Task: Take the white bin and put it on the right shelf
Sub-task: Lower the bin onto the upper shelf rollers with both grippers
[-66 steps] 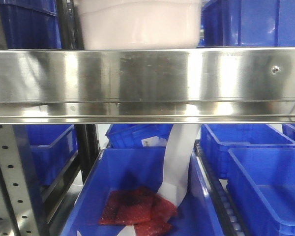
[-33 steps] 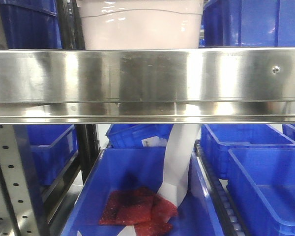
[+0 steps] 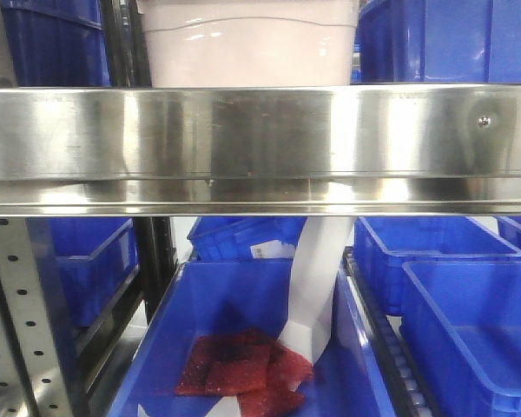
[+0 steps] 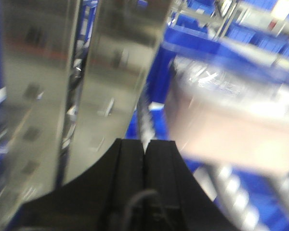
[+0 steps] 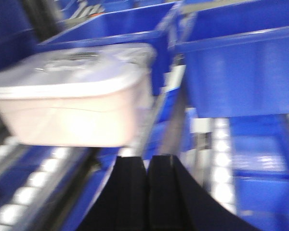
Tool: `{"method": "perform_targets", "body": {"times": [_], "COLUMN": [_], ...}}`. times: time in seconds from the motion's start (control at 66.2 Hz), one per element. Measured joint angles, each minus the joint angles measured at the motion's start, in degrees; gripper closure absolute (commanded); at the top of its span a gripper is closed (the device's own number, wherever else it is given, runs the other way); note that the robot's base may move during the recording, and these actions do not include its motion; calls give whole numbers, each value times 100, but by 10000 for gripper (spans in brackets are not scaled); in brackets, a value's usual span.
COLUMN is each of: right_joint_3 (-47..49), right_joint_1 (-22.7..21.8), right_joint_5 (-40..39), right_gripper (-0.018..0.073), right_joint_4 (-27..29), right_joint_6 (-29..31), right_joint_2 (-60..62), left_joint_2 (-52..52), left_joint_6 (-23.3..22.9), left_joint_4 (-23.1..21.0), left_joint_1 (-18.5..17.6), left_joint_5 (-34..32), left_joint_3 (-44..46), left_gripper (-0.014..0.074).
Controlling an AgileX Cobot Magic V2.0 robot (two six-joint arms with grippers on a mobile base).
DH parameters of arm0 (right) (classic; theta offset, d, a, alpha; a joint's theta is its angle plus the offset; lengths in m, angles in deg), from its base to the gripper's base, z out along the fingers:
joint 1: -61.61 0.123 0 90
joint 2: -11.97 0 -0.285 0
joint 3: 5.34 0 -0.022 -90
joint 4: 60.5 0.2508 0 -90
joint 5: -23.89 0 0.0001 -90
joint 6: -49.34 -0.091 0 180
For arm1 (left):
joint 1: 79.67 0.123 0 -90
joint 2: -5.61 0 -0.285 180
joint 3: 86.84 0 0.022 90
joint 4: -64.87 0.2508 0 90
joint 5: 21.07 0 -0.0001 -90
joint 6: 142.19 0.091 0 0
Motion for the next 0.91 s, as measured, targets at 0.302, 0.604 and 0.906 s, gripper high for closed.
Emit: {"method": "perform_targets", "body": {"times": [0.302,0.604,0.906], "right_joint_3": [-2032,-3807,-4150], "right_joint_1": [0,0,0], "right_joint_5": [-655,-668,-668], "right_gripper": [504,504,504], "right_joint_4": [0,0,0], "right_joint_6": [699,708,712], "right_joint_2": [1717,4120,5253], "left_joint_2": [-2004,-4168,-4817], "left_joint_6": [154,161,175], "left_joint_4": [67,91,91], "left_joint_1": [0,0,0], "left_joint_5": [-379,-391,-370], "left_joint_3": [-2259,-3428,-3554], "left_gripper": [715,715,715]}}
